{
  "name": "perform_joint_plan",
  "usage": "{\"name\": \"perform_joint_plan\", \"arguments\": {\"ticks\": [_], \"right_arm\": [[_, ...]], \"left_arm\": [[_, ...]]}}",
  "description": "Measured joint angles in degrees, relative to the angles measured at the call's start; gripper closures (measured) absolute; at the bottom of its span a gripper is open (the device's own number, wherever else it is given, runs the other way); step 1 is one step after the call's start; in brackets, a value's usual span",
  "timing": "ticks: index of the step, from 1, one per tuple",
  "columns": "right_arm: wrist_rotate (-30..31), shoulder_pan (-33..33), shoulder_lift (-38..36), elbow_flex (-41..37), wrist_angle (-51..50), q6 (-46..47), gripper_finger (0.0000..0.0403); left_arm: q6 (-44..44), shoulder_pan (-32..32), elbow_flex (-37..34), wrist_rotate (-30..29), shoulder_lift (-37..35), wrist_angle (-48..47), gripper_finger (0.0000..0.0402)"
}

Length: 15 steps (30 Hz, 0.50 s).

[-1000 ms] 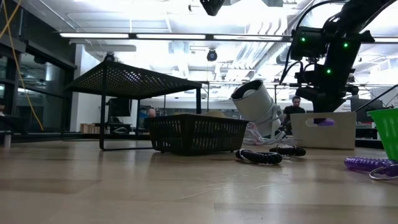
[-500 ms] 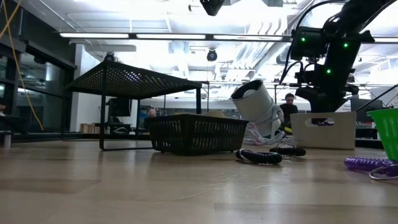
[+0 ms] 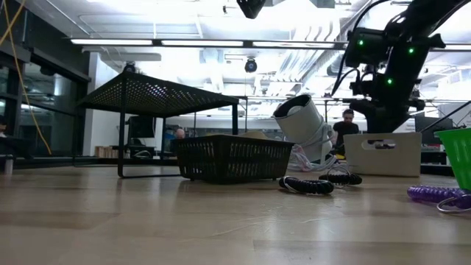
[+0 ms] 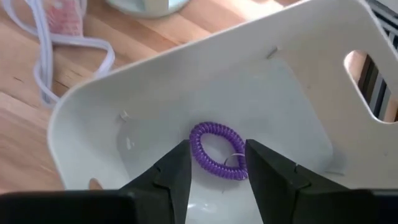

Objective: Pick & Place Office Desk Supplies
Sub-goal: Put the right black spring keychain into the white bin

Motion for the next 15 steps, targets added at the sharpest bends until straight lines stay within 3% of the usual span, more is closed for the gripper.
{"name": "perform_joint_plan", "arguments": {"ticks": [7, 15], "right_arm": [[-0.44, 0.0, -7.3, 0.01, 0.04, -0.14, 0.0264], [-7.89, 0.04, -11.82, 0.01, 0.09, -0.9, 0.0264]], "left_arm": [[0.0, 0.02, 0.0, -0.02, 0.0, 0.0, 0.0179], [0.0, 0.0, 0.0, -0.01, -0.02, 0.02, 0.0179]]}}
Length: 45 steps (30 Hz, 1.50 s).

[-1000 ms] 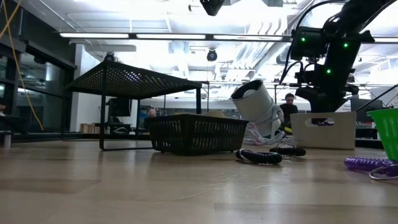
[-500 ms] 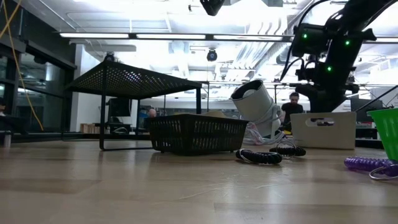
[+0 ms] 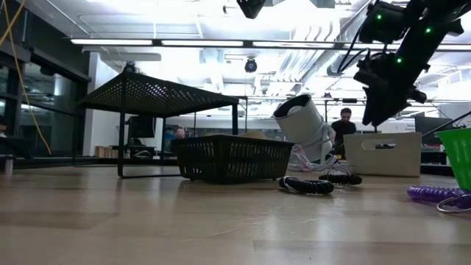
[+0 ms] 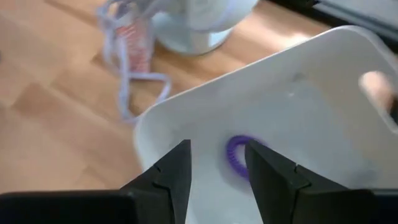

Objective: Pick & Place Office Desk Supplies
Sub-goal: Put the right black spring keychain into the white bin

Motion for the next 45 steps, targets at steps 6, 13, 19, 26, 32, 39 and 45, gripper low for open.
{"name": "perform_joint_plan", "arguments": {"ticks": [6, 13, 19, 26, 32, 39, 45], "right_arm": [[-11.8, 1.96, 0.03, -0.01, 3.85, -5.49, 0.0264], [-13.03, 10.41, 0.03, 0.01, 10.03, -7.19, 0.0264], [-12.99, 18.86, 0.07, 0.01, 12.44, -8.09, 0.0264], [-12.64, 27.38, 1.79, 0.01, 14.19, -8.28, 0.0264], [-12.77, 32.4, 6.43, 0.03, 19.62, -8.72, 0.0264], [-12.77, 34.69, 11.35, 0.03, 23.96, -8.75, 0.0264], [-12.67, 37.39, 18.93, 0.03, 31.57, -4.9, 0.0264]], "left_arm": [[0.0, 0.01, 0.0, 0.01, 0.0, -0.02, 0.0179], [0.0, -0.01, 0.0, 0.01, 0.0, 0.0, 0.0179], [0.0, 0.01, 0.0, 0.01, 0.0, -0.01, 0.0179], [0.0, 0.01, 0.0, 0.01, 0.0, -0.02, 0.0179], [0.0, 0.01, 0.0, -0.01, 0.0, 0.03, 0.0179], [0.0, -0.01, 0.0, -0.01, 0.0, 0.27, 0.0179], [0.0, 0.01, 0.0, -0.01, 0.0, 0.31, 0.0179]]}}
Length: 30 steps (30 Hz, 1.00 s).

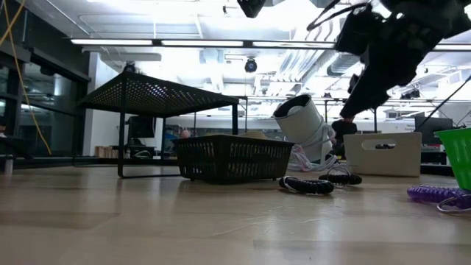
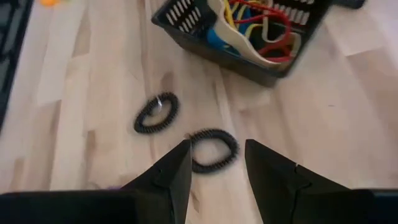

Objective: Pick & Place Office Desk Supplies
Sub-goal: Put the right black spring keychain into the white bin

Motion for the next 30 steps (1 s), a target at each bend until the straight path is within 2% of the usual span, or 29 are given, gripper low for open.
{"name": "perform_joint_plan", "arguments": {"ticks": [8, 13, 25, 30], "right_arm": [[0.48, 2.79, 10.07, -0.01, 8.43, 2.01, 0.0264], [4.85, 5.2, 13.98, 0.0, 12.52, -0.29, 0.0264], [17.7, 13.46, 17.9, 0.0, 14.88, -0.52, 0.0264], [18.51, 14.15, 20.07, 0.0, 17.13, 0.66, 0.0264]], "left_arm": [[0.0, -0.02, 0.0, 0.0, 0.0, 0.02, 0.0179], [0.0, -0.02, 0.0, 0.0, 0.0, 0.0, 0.0179], [0.0, -0.02, 0.0, 0.01, 0.0, 0.02, 0.0179], [0.0, -0.01, 0.0, 0.01, 0.0, 0.01, 0.0179]]}}
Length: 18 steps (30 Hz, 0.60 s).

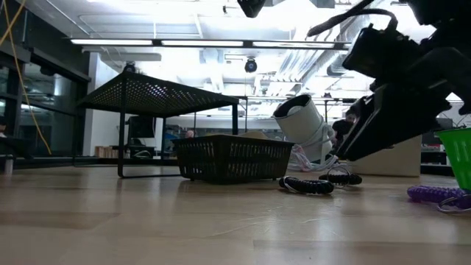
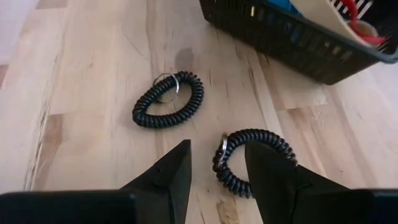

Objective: Pick & Place Office Desk Supplies
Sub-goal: Put the right black spring keychain into the white bin

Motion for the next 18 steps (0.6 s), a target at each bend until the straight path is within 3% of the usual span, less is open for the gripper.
{"name": "perform_joint_plan", "arguments": {"ticks": [18], "right_arm": [[-2.73, -2.13, 1.74, 0.02, 0.75, 3.29, 0.0264]], "left_arm": [[0.0, 0.01, 0.0, -0.01, 0.0, 0.01, 0.0179]]}}
